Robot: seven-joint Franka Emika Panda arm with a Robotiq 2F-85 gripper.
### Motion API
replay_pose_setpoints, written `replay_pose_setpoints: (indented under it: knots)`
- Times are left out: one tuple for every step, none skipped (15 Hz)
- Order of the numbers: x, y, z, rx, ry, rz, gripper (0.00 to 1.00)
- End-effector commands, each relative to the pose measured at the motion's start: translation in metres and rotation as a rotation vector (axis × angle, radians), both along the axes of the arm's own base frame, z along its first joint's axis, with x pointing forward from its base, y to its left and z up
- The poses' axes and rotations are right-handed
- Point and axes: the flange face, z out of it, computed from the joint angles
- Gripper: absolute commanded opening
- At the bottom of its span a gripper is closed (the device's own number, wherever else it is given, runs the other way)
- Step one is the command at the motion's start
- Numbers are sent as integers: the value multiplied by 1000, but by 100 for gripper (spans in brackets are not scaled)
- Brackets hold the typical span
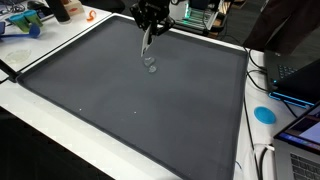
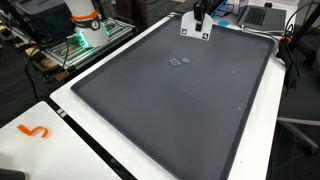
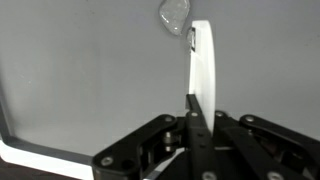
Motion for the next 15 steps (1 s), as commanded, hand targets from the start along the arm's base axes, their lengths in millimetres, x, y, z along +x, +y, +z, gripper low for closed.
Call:
replay_pose_setpoints:
  knots:
    - [3,10,-5,-52,8,13,1]
    - [4,12,-5,-57,10,19,1]
    - [5,13,-6,-64,10,24,1]
    - [7,13,-6,-70,13,26,1]
    - [8,13,-6,-76,12,32,1]
    - [5,11,-5,-40,6,35,1]
    - [6,11,-4,-41,6,36,4]
    - [6,11,-4,-40,5,35,4]
    - [6,11,-4,-40,4,35,4]
    - [6,11,-4,-40,4,35,4]
    - [6,11,-4,-40,4,35,4]
    - [6,11,-4,-40,4,35,4]
    - [6,11,-4,-40,4,35,1]
    - [6,10,-6,-60,17,79,1]
    - [6,6,-9,-54,39,107,1]
